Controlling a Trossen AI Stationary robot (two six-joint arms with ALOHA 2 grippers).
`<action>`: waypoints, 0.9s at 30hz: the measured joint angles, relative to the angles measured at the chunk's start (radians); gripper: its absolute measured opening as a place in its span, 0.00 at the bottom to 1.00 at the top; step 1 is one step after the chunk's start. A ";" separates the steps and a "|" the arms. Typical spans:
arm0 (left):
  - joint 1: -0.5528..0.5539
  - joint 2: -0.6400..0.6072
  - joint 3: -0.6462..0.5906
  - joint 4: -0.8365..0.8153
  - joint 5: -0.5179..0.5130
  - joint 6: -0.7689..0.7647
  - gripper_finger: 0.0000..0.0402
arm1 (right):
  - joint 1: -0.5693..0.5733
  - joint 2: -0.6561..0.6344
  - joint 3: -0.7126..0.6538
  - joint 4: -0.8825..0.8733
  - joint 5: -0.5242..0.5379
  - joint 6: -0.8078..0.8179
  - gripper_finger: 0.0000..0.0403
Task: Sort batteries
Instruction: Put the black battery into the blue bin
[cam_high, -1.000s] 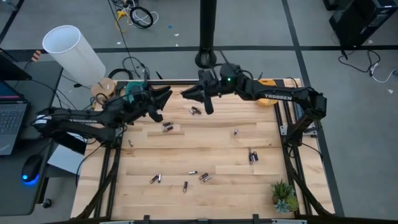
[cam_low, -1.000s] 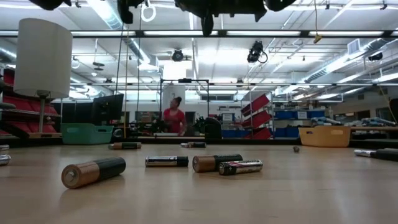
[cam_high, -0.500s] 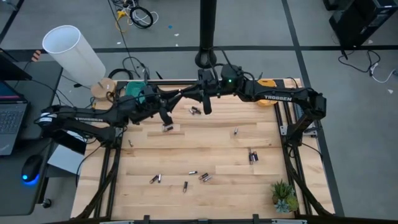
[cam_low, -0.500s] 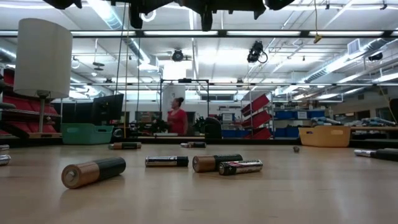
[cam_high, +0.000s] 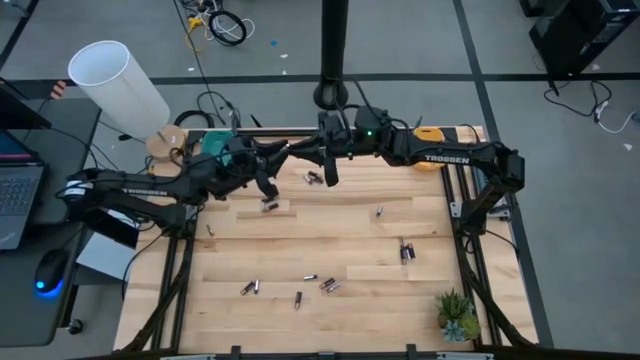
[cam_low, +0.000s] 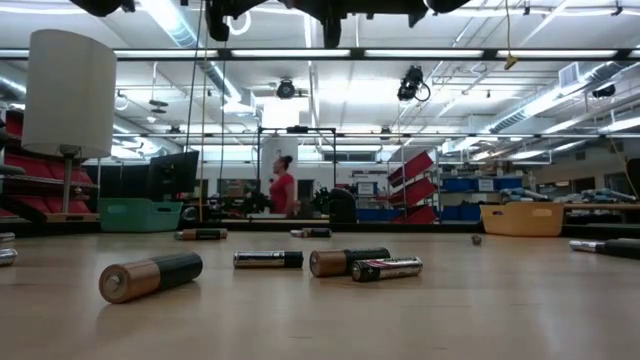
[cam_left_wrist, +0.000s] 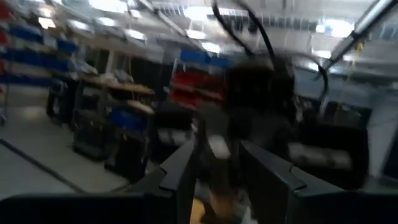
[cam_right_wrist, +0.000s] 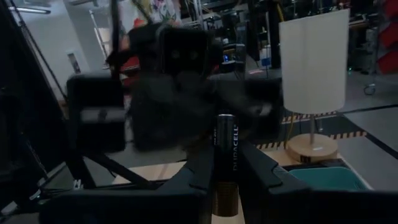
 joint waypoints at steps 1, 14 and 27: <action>0.000 0.005 0.001 0.008 -0.001 0.006 0.34 | 0.001 0.000 0.000 -0.004 0.003 -0.002 0.12; 0.000 0.032 0.000 0.028 -0.005 0.045 0.34 | 0.003 0.000 0.000 -0.004 -0.016 0.000 0.12; -0.001 0.043 0.001 0.045 0.031 0.010 0.14 | 0.006 0.000 0.000 0.007 -0.028 -0.021 0.12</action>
